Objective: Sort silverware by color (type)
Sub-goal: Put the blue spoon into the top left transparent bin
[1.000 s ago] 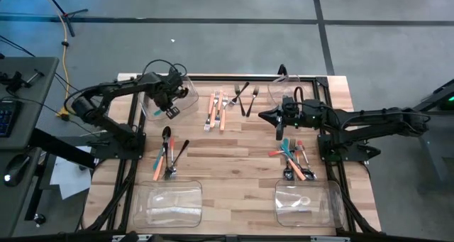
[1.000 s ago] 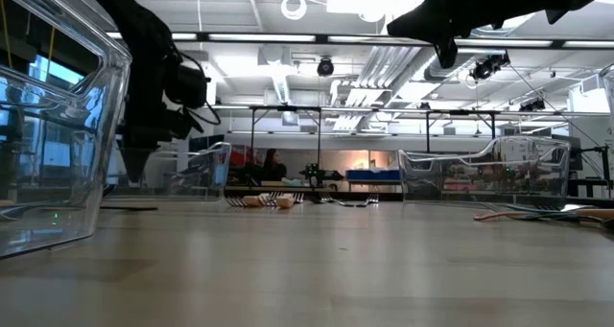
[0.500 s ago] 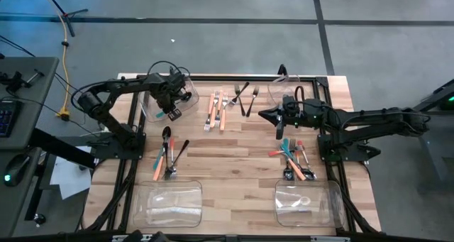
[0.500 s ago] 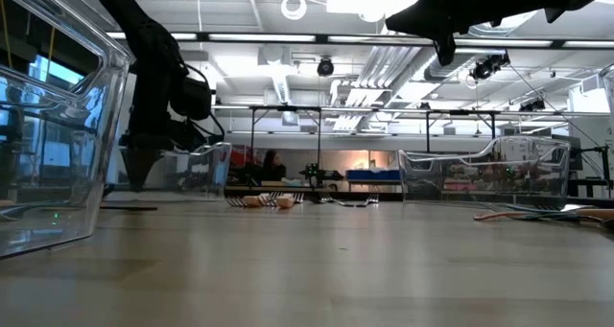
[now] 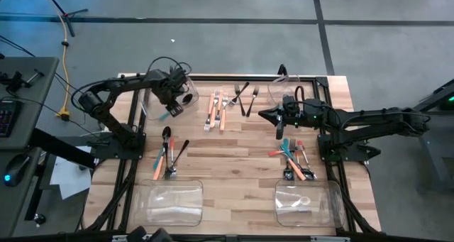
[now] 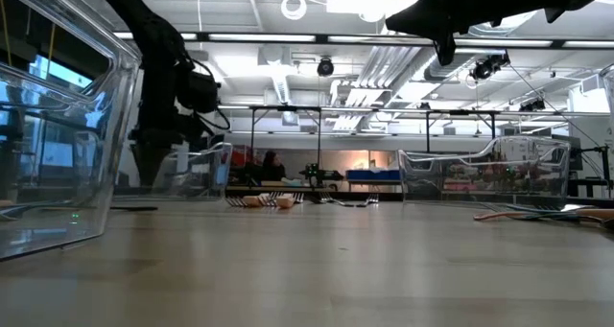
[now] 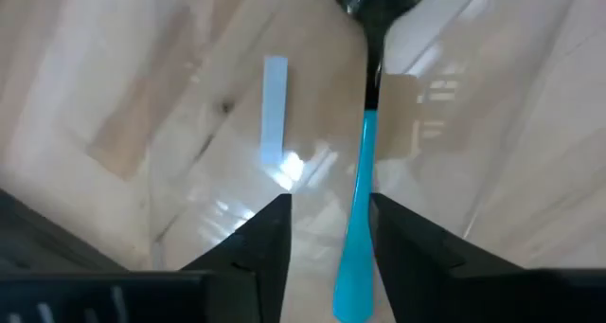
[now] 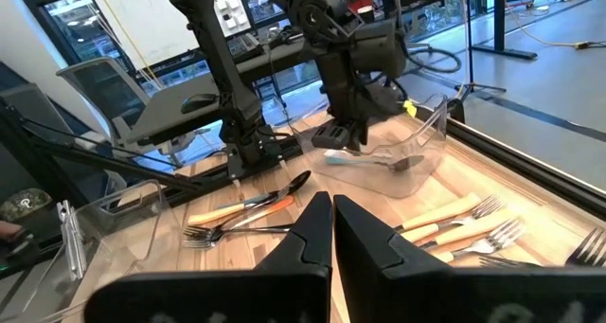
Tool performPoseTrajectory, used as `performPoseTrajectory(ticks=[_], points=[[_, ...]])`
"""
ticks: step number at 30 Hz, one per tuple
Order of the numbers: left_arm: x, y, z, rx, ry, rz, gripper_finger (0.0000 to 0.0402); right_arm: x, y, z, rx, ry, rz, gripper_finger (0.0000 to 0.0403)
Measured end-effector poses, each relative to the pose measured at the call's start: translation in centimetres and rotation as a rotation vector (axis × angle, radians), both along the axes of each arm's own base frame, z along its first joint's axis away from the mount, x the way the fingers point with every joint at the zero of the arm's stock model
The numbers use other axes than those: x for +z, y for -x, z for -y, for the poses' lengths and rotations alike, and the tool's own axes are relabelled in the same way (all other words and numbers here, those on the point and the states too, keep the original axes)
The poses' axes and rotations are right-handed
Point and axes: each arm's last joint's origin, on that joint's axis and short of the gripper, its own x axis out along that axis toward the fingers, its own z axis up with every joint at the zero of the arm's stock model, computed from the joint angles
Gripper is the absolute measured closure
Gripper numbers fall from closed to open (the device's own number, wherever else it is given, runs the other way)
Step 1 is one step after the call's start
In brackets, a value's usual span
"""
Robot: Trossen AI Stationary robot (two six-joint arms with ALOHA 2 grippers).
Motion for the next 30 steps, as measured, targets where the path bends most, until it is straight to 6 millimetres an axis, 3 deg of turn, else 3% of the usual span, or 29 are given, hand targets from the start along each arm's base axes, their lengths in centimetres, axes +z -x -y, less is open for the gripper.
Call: performPoseTrajectory(ticks=[6, 9, 14, 23, 27, 30], points=[[3.7, -1.1, -1.1, -0.036, -0.013, 0.024, 0.0253, 0.0, 0.0, 0.0, 0.000, 0.000, 0.000, 0.0403], [7.0, -1.5, -1.5, -0.044, -0.074, 0.085, 0.0254, 0.0, 0.0, 0.0, 0.000, 0.000, 0.000, 0.0403], [13.3, -1.0, -0.7, -0.008, -0.236, 0.345, 0.0259, 0.0, 0.0, 0.0, 0.001, 0.005, -0.001, 0.0403], [22.6, 3.0, 6.0, -0.035, -0.460, 0.928, 0.0261, 0.0, 0.0, 0.0, 0.005, 0.002, -0.001, 0.0403], [25.5, 4.7, 9.4, -0.120, -0.558, 1.120, 0.0261, 0.0, 0.0, 0.0, 0.006, 0.003, -0.001, 0.0403], [26.2, 5.6, 11.2, -0.166, -0.610, 1.274, 0.0261, 0.0, 0.0, 0.0, 0.008, -0.001, 0.000, 0.0403]])
